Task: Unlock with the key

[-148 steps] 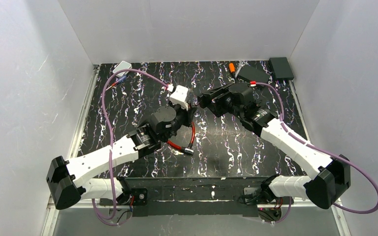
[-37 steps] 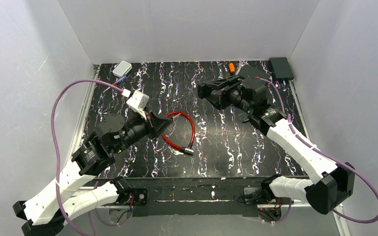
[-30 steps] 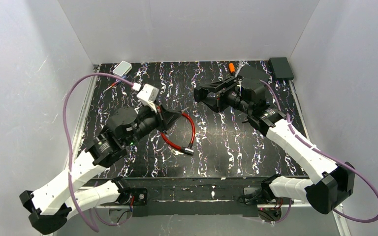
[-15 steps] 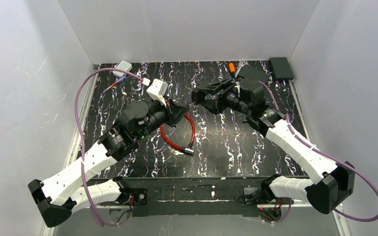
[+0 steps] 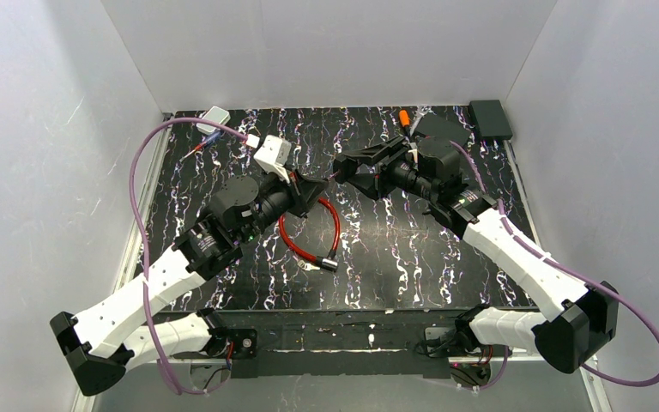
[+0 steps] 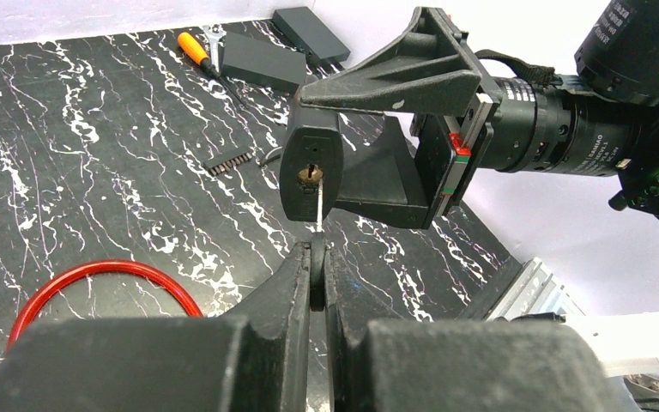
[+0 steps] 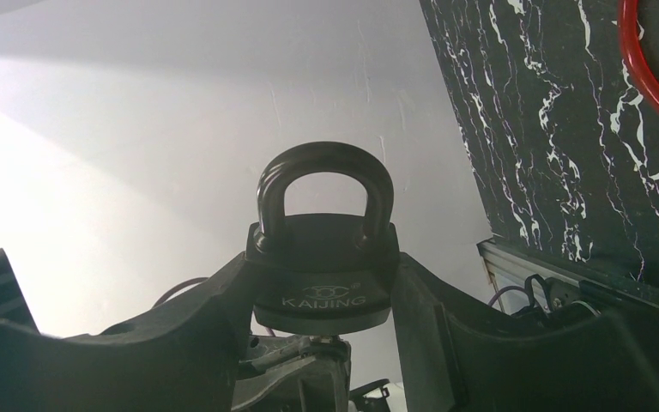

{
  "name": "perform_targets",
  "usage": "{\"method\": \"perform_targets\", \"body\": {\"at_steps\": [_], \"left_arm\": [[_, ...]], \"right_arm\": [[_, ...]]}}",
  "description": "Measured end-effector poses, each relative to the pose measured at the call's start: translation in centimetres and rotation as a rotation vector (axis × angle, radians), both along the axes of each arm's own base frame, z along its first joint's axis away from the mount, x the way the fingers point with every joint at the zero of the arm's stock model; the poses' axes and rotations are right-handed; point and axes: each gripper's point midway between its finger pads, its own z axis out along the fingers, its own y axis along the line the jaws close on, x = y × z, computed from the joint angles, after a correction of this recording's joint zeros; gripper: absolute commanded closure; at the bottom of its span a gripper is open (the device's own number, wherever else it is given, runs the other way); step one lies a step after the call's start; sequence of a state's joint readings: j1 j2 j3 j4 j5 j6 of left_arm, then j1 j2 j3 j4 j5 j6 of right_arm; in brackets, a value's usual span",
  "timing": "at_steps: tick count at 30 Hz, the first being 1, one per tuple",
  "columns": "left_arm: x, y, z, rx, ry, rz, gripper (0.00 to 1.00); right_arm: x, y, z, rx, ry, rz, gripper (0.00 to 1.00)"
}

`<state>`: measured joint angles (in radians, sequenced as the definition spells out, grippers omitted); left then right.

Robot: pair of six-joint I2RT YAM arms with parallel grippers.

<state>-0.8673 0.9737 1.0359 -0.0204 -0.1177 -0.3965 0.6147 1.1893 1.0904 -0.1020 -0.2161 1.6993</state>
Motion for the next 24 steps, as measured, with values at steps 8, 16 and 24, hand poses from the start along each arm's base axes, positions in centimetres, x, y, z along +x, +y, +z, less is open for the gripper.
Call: {"method": "perform_targets", "body": {"at_steps": [8,16,24], "left_arm": [[0.5,-0.2,0.0,0.0,-0.007,0.011,1.0],[0.8,-0.2,-0.1,0.005,-0.011,0.021,1.0],[1.5,-0.2,-0.5,0.012,-0.006,0.053,1.0]], "right_arm": [[0.0,0.2,0.0,0.002,-0.004,0.003,0.99],[0.1,0.1,0.0,-0.001,-0.004,-0.008,0.99],[0.1,0.2,-0.1,-0.004,-0.005,-0.011,0.99]]}}
